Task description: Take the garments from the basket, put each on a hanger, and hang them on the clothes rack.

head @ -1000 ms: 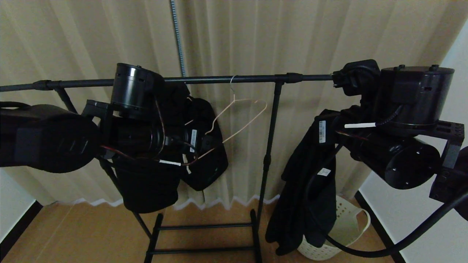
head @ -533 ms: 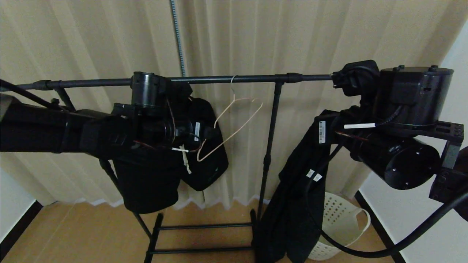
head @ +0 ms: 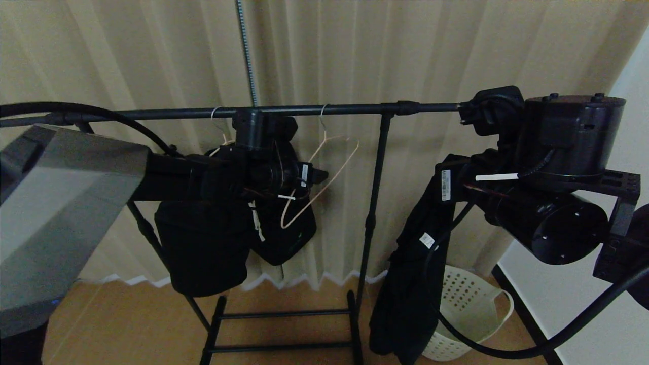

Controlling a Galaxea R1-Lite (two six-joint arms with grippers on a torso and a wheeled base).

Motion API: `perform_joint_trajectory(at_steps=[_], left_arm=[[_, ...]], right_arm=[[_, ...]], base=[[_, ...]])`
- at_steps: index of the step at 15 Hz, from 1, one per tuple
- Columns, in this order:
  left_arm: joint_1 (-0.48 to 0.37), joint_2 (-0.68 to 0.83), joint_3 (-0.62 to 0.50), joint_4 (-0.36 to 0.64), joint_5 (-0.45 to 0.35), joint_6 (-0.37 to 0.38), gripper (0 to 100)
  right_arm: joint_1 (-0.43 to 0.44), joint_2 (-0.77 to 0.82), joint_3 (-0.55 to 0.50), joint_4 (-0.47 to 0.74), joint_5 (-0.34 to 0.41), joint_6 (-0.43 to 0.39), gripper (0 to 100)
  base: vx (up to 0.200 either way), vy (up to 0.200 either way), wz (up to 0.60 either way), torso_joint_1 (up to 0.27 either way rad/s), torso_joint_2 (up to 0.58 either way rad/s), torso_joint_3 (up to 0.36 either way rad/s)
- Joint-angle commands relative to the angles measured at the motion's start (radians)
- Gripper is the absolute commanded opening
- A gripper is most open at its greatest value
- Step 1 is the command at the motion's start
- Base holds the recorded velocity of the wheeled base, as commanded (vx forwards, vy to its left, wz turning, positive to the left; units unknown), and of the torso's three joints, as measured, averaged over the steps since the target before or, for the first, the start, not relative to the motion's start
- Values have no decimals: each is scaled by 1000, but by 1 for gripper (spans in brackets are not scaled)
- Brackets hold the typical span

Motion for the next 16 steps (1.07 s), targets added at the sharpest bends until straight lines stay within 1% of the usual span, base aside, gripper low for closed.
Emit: perform_joint_trajectory(at_steps=[1,3,4,5,12,16], left_arm=[[-2,78,-59,-1,0,-1,100],[-4,120,-111,1,2,-1,100],[-4,128,-120,1,3,-1,100],[-4,130,-119,2,3,-1,0],[-5,128,-123,1,3,-3,0],[-10,99,-123,-1,2,-7,0]], right_arm=[[0,4,0,0,0,0,0],[0,5,0,0,2,0,0],[0,5,0,0,2,0,0],[0,7,0,0,2,1,0],[0,7,0,0,2,1,0],[0,7,0,0,2,1,0]], base=[[0,0,0,0,0,0],[0,0,0,0,0,0],[0,0,0,0,0,0],[0,0,0,0,0,0],[0,0,0,0,0,0],[0,0,0,0,0,0]])
